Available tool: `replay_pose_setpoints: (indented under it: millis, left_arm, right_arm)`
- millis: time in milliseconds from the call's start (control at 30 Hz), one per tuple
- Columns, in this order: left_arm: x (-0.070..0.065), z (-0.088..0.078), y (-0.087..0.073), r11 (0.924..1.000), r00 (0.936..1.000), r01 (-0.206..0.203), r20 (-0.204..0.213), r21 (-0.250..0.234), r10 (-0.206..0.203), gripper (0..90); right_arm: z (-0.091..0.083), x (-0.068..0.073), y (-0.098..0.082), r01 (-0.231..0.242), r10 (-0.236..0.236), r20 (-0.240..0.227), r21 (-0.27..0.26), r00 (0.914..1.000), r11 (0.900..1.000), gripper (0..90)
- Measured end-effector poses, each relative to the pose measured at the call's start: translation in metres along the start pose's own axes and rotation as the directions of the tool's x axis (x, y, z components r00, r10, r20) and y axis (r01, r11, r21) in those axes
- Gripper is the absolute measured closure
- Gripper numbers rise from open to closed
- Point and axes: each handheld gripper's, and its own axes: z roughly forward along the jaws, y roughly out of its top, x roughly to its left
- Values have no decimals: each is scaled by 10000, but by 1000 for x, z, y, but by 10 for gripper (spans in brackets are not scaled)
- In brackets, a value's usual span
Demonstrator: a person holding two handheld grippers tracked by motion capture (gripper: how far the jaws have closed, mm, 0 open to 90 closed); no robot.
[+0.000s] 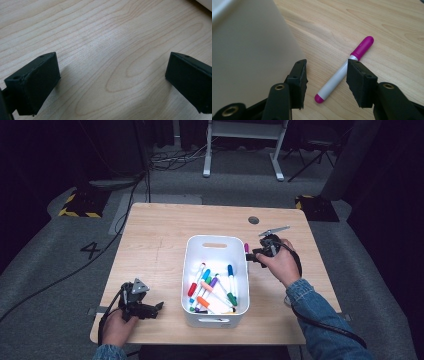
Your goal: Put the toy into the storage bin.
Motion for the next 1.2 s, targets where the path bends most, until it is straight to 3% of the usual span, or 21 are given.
replay_pose_setpoints:
  millis: [367,600,833,900,967,1067,1200]
  left_arm:
    - [0,0,0,10000,10000,-3,0,2,3,0]
    - [0,0,0,10000,10000,8,-3,12,-8,0]
    - [0,0,0,10000,10000,-5,0,4,5,0]
    - [0,0,0,10000,10000,-3,-1,1,3,0]
    - [0,0,0,10000,10000,0,0,1,0,0]
    - [0,0,0,10000,10000,9,-5,12,-9,0]
    - [0,0,0,10000,10000,-5,-2,1,5,0]
  right_arm:
    - [31,-3,-10,-92,95,-62,389,9999,9992,519]
    - [48,-10,-15,-182,144,534,705,9985,9973,550]
    - [56,-19,-18,-464,407,761,749,9963,9961,606]
    - [55,-20,-18,-593,528,876,731,9948,9956,671]
    - [53,-22,-18,-402,278,1258,973,9917,9944,760]
    - [51,-23,-17,-733,540,1602,1171,9856,9904,770]
    - [49,-23,-18,-798,571,1679,1312,9841,9881,770]
